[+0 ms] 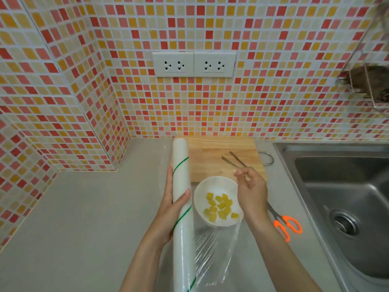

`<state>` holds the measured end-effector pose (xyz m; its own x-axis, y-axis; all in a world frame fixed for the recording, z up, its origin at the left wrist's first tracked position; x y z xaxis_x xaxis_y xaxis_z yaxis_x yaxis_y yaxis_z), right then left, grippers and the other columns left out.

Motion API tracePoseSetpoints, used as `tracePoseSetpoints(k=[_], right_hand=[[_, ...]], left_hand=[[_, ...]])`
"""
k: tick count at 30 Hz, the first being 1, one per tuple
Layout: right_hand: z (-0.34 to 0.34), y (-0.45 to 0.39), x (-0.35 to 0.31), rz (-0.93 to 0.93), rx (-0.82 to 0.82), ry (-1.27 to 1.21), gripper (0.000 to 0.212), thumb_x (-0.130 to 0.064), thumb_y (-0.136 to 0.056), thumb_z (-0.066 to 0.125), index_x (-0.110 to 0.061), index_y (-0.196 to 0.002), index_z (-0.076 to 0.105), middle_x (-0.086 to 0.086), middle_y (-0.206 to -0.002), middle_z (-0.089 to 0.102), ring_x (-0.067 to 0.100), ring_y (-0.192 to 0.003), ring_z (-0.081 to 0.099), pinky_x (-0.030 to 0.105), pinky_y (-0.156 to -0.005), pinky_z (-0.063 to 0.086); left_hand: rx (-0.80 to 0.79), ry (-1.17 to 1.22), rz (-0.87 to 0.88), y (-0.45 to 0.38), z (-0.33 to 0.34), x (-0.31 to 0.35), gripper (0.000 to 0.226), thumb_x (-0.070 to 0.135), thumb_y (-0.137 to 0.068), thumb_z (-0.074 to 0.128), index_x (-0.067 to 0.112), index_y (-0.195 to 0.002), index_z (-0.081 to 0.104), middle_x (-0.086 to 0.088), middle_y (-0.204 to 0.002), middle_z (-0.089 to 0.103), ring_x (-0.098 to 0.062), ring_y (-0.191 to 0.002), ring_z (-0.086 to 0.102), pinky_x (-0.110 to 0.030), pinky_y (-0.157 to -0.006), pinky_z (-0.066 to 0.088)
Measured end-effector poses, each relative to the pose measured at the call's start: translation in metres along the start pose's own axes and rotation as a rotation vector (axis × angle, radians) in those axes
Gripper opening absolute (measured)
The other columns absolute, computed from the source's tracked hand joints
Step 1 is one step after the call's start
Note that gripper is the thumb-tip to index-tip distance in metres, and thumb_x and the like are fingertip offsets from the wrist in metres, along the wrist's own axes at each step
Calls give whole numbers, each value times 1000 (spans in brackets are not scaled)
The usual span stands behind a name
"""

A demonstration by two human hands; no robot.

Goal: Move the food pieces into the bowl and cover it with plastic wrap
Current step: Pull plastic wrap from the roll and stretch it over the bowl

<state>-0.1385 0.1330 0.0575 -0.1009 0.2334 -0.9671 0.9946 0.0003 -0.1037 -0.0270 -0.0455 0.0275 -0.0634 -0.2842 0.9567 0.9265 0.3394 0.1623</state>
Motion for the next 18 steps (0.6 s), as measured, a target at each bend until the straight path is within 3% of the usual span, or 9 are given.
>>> tracePoseSetpoints(k=[2,4,7,8,10,12,14,15,18], right_hand=[[-4,-3,2,2,6,8,25,-16,-91,50,-27,-69,57,-8,-68,61,8,-54,50,21,-55,39],[-6,-4,3,-7,13,15,28,-15,-92,50,-30,-69,56,-14,-72,62,-1,-55,53,12,-55,40],[-7,-5,8,-1,33,45,26,-15,-91,51,-28,-70,56,-12,-71,62,1,-58,52,17,-55,40],[-8,-5,10,5,42,66,23,-15,-91,51,-25,-71,57,-9,-67,61,5,-57,52,22,-53,39],[-9,-4,15,7,63,121,19,-16,-91,50,-20,-74,57,-4,-59,57,10,-52,49,25,-51,37],[-11,-4,20,-8,84,172,17,-15,-92,50,-15,-76,58,-2,-59,56,11,-54,50,20,-52,36],[-16,-6,26,-7,109,205,16,-14,-91,51,-13,-78,60,-3,-61,56,15,-58,51,22,-52,36],[-20,-10,30,5,118,216,15,-14,-91,52,-12,-80,62,-2,-63,58,17,-61,51,25,-53,34],[-27,-21,42,48,109,254,17,-16,-91,54,-5,-87,66,11,-78,67,21,-71,53,25,-64,32]], left_hand=[[-2,-50,67,-1,1,5,68,34,-86,59,77,-120,20,48,-128,32,15,-113,51,-8,-78,49],[2,-70,86,0,2,5,65,30,-91,53,73,-126,20,45,-130,31,19,-106,53,-5,-72,49],[34,-95,91,0,0,2,60,27,-94,49,65,-132,22,40,-122,40,7,-93,66,-11,-61,53],[57,-135,101,-1,-1,3,56,29,-95,47,64,-132,23,37,-129,40,-1,-101,66,-16,-68,56],[101,-244,141,-7,-6,5,46,31,-98,38,64,-128,29,34,-141,34,-10,-128,48,-32,-101,46],[109,-340,175,-11,-9,8,45,27,-100,32,66,-123,33,44,-134,32,12,-132,31,-21,-114,25],[86,-433,170,-16,-10,7,47,24,-100,33,66,-122,33,48,-130,32,27,-123,27,1,-102,21],[71,-496,173,-18,-10,4,46,25,-100,35,63,-125,32,43,-132,34,28,-121,29,5,-97,21],[86,-717,179,-27,-13,-9,47,30,-98,40,50,-138,28,7,-126,50,21,-107,39,-1,-91,26]])
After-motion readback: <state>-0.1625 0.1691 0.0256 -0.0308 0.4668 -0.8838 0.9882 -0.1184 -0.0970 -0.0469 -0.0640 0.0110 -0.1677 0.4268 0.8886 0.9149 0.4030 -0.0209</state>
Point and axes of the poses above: each hand's wrist, its own y-axis away from the middle knuckle, its own z-axis out of the palm, x = y × z, the point moved 8 cm from there along -y, towards the middle knuckle
